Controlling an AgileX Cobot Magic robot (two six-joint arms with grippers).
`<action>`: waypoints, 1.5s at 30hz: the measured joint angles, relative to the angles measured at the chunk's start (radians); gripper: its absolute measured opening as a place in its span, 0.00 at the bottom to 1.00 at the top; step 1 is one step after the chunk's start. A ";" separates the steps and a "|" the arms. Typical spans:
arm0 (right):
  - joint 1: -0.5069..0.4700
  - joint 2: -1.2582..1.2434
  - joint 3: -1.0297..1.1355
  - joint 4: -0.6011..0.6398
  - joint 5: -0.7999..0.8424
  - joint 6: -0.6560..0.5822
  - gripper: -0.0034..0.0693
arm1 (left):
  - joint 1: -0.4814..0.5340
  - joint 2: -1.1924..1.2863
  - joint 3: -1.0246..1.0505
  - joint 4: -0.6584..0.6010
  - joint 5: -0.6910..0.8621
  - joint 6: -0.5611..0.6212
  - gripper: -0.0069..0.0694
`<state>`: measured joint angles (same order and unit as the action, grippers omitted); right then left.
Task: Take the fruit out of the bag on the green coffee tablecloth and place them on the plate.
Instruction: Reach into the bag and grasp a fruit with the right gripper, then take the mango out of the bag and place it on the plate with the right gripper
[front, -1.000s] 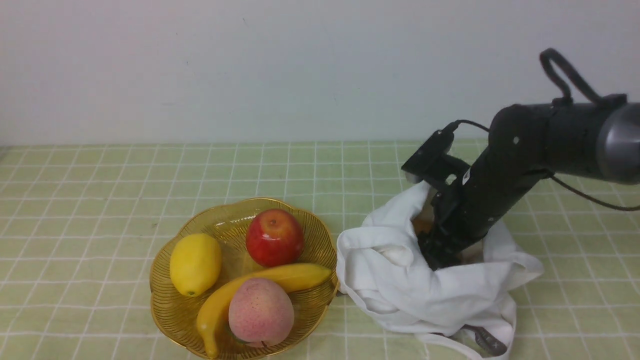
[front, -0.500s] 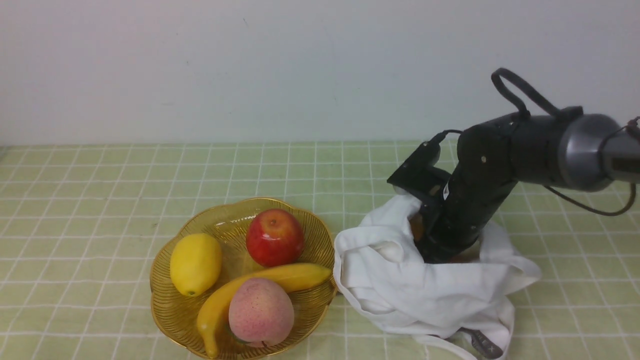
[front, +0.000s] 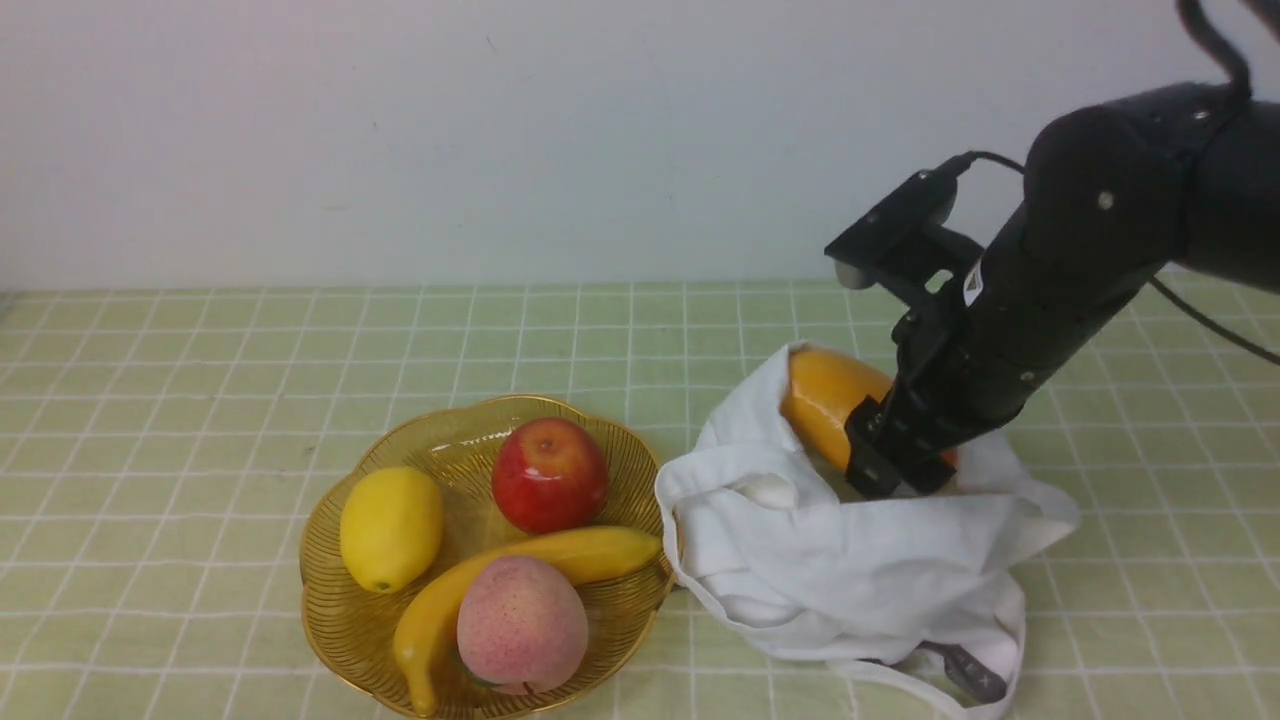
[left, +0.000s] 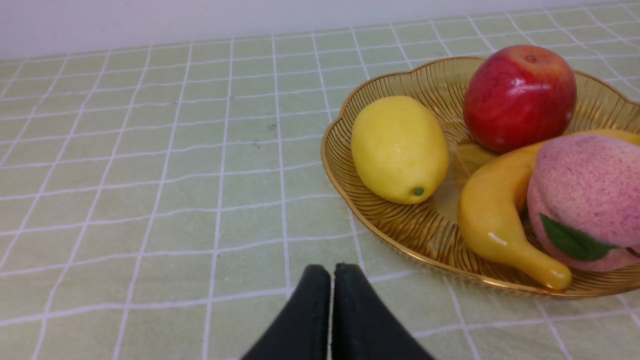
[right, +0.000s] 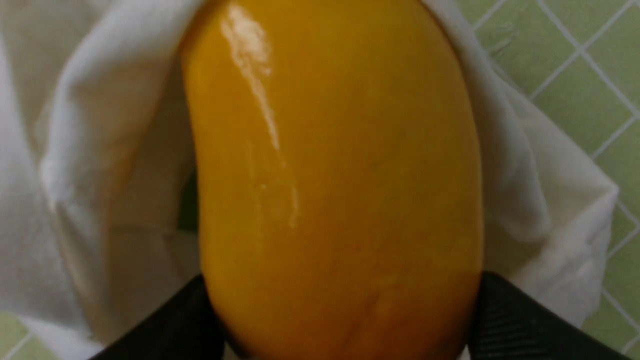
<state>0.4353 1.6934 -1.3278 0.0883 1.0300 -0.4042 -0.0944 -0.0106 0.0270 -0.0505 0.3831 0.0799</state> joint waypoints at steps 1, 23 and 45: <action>0.000 -0.007 0.000 0.001 0.010 0.000 0.83 | 0.000 0.000 0.000 0.000 0.000 0.000 0.08; 0.136 -0.145 -0.073 0.400 -0.057 -0.205 0.83 | 0.000 0.000 0.000 0.000 0.000 0.000 0.08; 0.323 0.290 -0.159 0.463 -0.442 -0.290 0.83 | 0.000 0.000 0.000 0.000 0.000 0.000 0.08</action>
<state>0.7582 1.9830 -1.4868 0.5513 0.5880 -0.6944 -0.0944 -0.0106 0.0270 -0.0505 0.3831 0.0799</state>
